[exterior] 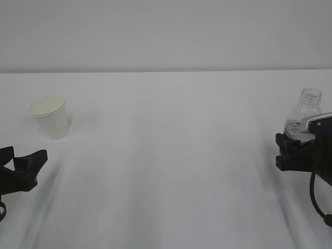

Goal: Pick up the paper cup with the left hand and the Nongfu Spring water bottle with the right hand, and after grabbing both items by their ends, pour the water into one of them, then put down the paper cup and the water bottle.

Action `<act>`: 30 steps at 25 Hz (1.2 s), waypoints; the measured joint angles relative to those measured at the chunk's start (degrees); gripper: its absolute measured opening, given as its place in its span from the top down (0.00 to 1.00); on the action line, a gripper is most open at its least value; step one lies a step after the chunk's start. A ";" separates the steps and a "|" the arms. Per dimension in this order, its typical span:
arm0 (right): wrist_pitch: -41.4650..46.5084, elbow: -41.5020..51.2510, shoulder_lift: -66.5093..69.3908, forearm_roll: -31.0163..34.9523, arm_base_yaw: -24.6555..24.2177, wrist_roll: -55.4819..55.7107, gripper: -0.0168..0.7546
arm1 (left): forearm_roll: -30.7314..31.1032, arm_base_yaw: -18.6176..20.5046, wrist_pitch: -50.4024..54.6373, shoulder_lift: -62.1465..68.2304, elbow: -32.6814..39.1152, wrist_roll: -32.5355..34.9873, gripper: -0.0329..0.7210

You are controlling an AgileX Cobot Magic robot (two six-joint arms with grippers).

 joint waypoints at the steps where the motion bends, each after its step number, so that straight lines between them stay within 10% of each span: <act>1: 0.00 0.14 -0.81 0.00 0.00 -0.04 0.38 | 0.00 0.00 0.00 0.00 0.00 0.00 0.22; 30: 0.00 3.68 -6.37 -1.45 0.00 -2.83 0.38 | -0.10 0.00 -0.08 3.76 -3.42 0.00 0.24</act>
